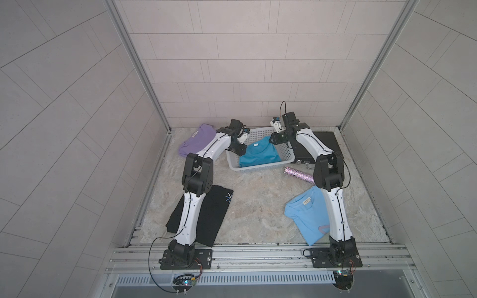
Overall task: Put the folded t-shirts into the basket
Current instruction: Place the T-shirt in the bin.
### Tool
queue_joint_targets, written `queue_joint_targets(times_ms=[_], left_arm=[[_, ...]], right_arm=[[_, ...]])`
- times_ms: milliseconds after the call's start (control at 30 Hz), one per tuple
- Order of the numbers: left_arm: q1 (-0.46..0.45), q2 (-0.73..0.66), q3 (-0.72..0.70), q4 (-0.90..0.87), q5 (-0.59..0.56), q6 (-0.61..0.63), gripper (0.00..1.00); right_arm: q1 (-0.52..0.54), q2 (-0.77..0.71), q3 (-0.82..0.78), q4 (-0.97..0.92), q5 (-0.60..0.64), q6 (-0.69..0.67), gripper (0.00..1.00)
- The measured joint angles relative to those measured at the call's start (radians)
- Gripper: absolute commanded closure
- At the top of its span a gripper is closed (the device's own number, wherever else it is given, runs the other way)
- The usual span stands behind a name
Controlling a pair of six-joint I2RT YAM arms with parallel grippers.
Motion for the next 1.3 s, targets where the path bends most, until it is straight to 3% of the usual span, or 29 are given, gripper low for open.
queue_joint_targets(times_ms=[67,267,433,700,933,1133,1300], left_arm=[[0.0,-0.003,0.0,0.0,-0.004,-0.005,0.49],[0.0,-0.054,0.0,-0.003,-0.004,-0.019,0.39],[0.0,-0.173,-0.042,-0.01,0.032,-0.019,0.33],[0.001,-0.518,-0.337,-0.003,0.12,0.032,0.25],[0.001,-0.807,-0.693,0.031,0.145,0.092,0.15],[0.001,-0.925,-0.892,0.07,0.129,0.123,0.11],[0.001,-0.941,-0.938,0.094,0.135,0.133,0.11]], right_arm=[[0.0,-0.001,0.014,-0.003,0.002,-0.005,0.55],[-0.001,-0.031,0.012,-0.028,-0.005,-0.034,0.48],[-0.003,-0.171,-0.084,-0.069,-0.02,-0.101,0.42],[-0.01,-0.675,-0.565,-0.113,0.008,-0.314,0.3],[0.05,-1.033,-1.044,-0.251,0.039,-0.589,0.28],[0.289,-1.196,-1.355,-0.263,0.124,-0.673,0.25],[0.364,-1.204,-1.485,-0.183,0.196,-0.688,0.26]])
